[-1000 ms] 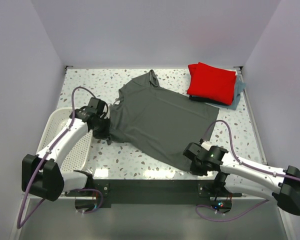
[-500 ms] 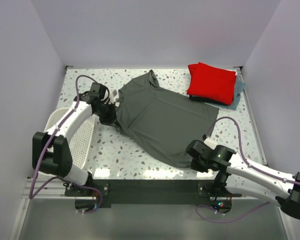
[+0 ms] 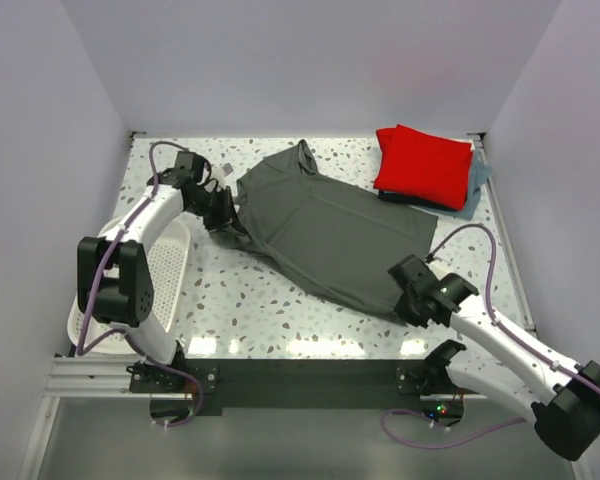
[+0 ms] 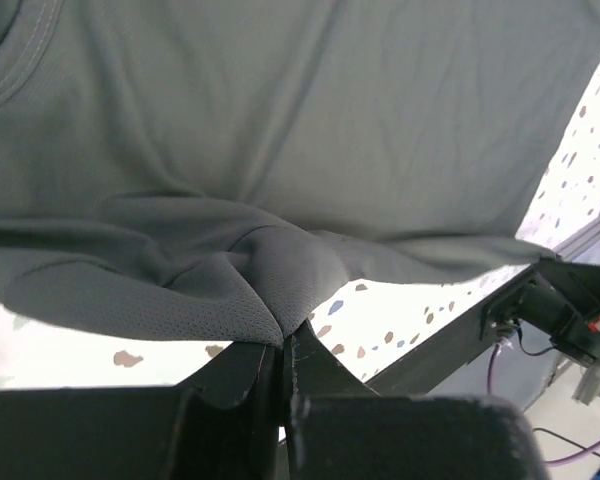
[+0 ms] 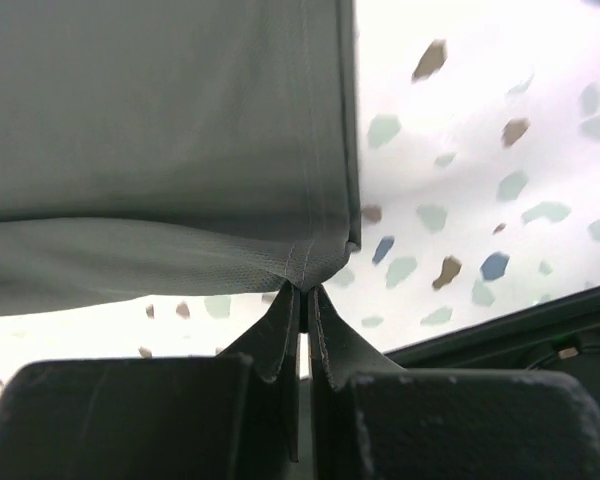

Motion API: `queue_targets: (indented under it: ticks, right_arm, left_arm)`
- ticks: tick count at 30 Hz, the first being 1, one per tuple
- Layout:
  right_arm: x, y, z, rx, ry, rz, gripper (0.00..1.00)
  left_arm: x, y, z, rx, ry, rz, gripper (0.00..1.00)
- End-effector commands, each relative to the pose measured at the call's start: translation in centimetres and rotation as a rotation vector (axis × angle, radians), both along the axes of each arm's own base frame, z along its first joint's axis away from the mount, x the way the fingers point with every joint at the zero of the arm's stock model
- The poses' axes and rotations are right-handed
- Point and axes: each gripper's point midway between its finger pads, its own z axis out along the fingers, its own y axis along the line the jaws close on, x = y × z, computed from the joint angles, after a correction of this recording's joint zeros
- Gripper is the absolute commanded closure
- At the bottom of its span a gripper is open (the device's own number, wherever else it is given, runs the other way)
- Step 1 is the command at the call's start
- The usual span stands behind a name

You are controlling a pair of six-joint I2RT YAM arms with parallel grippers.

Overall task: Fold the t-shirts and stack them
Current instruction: Fold the tshirt

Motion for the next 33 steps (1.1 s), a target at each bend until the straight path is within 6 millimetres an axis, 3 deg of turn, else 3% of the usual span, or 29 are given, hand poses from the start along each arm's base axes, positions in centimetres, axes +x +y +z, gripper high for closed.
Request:
queue_targets:
  ticks: [1, 8, 14, 33]
  right_arm:
    - [2.9, -0.3, 1.6, -0.016, -0.055, 0.056, 1.0]
    - [5.4, -1.0, 2.0, -0.068, -0.028, 0.063, 1.0]
    - [6.2, -2.0, 2.2, -0.092, -0.024, 0.045, 1.0]
    - [6.6, -4.6, 1.3, -0.12, -0.026, -0.026, 1.0]
  left_arm:
    - [2.3, -1.3, 1.5, -0.094, -0.063, -0.014, 1.0]
    - [4.9, -1.6, 1.7, -0.102, -0.099, -0.014, 1.0]
    - [6.5, -2.2, 1.9, -0.128, -0.101, -0.029, 1.0]
    - [8.1, -2.4, 0.4, -0.122, -0.064, -0.034, 1.0]
